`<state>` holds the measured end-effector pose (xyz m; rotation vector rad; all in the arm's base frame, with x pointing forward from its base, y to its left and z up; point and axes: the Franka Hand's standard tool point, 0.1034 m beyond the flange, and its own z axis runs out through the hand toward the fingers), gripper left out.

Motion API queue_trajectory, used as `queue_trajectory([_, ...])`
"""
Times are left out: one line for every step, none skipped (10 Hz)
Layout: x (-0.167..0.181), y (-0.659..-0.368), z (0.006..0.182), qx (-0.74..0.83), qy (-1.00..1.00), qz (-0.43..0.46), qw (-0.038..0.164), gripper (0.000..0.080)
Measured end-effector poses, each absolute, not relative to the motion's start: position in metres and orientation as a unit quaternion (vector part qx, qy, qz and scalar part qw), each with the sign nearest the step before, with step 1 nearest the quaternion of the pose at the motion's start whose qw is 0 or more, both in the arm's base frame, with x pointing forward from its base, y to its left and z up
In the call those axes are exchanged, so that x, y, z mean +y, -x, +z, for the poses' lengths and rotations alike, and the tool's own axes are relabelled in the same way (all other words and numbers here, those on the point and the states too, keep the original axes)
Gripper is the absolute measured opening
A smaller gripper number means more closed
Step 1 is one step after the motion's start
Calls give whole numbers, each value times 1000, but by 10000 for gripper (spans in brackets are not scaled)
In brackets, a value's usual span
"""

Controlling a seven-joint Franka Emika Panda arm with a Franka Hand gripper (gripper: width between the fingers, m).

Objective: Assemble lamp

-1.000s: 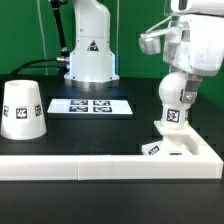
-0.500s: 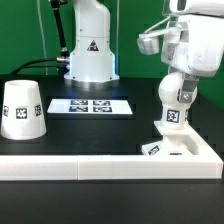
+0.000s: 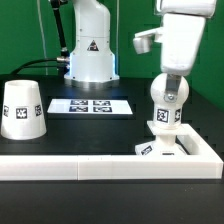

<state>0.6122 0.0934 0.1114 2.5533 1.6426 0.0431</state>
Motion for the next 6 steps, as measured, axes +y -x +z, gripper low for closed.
queue_trajectory([95,-612,112,498,-865,18,52,579])
queue_trajectory([95,-613,112,444,-894,21,51,579])
queue_trajectory([95,-613,112,402,-914,23,49,579])
queue_trajectory([95,-613,112,370,-928,24,48,579])
queue_trajectory([95,-613,112,334,-941,26,47,579])
queue_trajectory([95,-613,112,306,-951,28,44,579])
